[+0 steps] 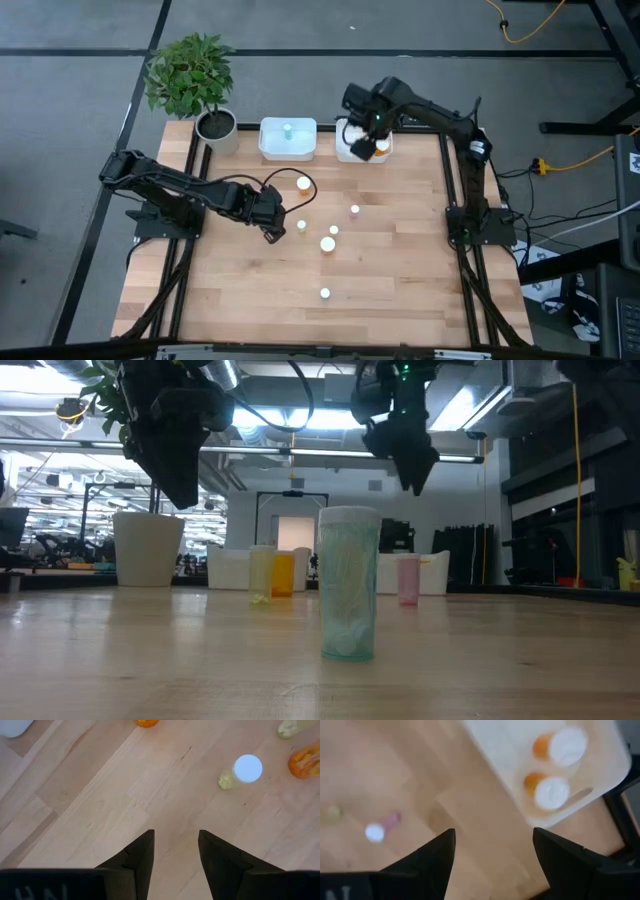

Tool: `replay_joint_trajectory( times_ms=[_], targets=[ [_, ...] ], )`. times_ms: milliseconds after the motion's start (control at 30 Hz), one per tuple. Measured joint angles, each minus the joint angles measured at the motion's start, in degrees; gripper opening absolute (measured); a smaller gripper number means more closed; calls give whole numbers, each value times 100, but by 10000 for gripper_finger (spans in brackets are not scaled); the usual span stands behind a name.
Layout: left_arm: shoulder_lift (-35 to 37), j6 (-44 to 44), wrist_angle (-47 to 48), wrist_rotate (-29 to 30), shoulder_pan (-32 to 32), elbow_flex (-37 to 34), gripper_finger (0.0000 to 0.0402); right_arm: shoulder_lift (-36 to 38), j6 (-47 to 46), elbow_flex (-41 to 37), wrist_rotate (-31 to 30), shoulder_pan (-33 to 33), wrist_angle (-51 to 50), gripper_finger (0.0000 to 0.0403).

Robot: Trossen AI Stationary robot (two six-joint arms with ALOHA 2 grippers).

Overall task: Pick and place medicine bottles into bin by pill shape (circle, oval)
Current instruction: Put the top orange capsule bottle into the right white bin

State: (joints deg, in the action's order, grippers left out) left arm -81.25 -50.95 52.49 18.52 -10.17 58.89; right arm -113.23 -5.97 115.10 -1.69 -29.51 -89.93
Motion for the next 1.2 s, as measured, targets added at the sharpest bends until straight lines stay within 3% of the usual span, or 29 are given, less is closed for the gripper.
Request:
replay_joint_trajectory(
  times_ms=[200, 367, 733, 933, 1200],
  targets=[
    [1, -2, -11, 0, 2, 0, 147, 938, -358, -1404, -13, 496, 155, 268],
    [0, -1, -55, 2, 2, 0, 147, 2066, -1053, -2843, -15, 927, 877, 268],
    [-1, 4, -221, 42, 4, 0, 147, 4315, -2674, -5569, -16, 1967, 3513, 268],
    [0, 4, -283, 47, 2, 0, 147, 4735, -3302, -6356, -3, 2262, 4550, 268],
    [0, -15, -396, 391, 65, 0, 147, 4741, -3596, -6482, -15, 2480, 4675, 268]
  ],
)
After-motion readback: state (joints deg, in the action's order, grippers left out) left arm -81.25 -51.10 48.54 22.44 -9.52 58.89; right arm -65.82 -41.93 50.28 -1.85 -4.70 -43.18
